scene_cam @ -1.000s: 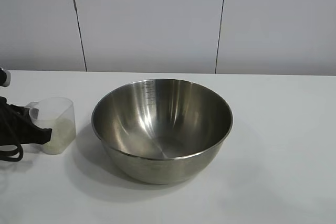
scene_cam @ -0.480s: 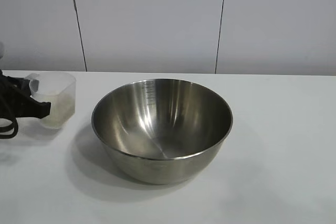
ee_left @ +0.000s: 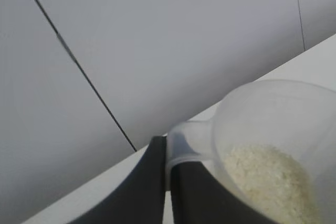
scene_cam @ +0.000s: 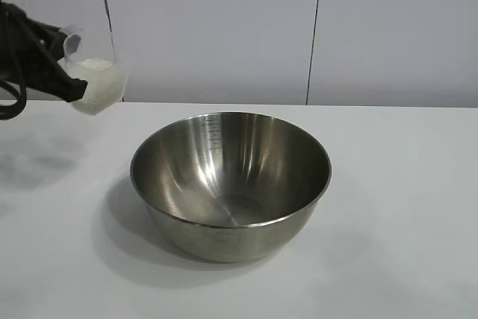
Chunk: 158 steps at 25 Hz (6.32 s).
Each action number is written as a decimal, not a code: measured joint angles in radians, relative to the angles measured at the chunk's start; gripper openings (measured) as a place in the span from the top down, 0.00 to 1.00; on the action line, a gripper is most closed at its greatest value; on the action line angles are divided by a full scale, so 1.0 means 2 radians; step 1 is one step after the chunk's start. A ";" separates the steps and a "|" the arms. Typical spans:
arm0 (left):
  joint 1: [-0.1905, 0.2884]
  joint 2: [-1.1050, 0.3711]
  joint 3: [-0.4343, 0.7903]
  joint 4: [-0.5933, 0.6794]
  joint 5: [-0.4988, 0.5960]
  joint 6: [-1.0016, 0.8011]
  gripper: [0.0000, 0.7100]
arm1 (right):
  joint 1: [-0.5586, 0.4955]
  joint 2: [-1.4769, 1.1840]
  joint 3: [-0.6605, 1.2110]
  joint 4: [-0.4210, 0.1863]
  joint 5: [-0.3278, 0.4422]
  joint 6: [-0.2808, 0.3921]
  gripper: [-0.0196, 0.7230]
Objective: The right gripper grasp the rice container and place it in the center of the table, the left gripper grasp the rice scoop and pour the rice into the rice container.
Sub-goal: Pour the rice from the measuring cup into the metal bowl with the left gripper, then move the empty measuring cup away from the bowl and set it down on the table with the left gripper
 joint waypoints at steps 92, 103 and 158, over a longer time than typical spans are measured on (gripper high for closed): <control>0.014 0.023 0.078 -0.193 -0.242 -0.272 0.99 | 0.000 0.000 0.000 0.000 0.000 0.000 0.14; 0.117 0.068 0.182 -0.052 -0.345 -0.345 0.99 | 0.000 0.000 0.000 0.000 0.000 0.000 0.14; 0.117 0.201 0.255 -0.043 -0.369 -0.283 0.40 | 0.000 0.000 0.000 0.000 0.000 0.000 0.14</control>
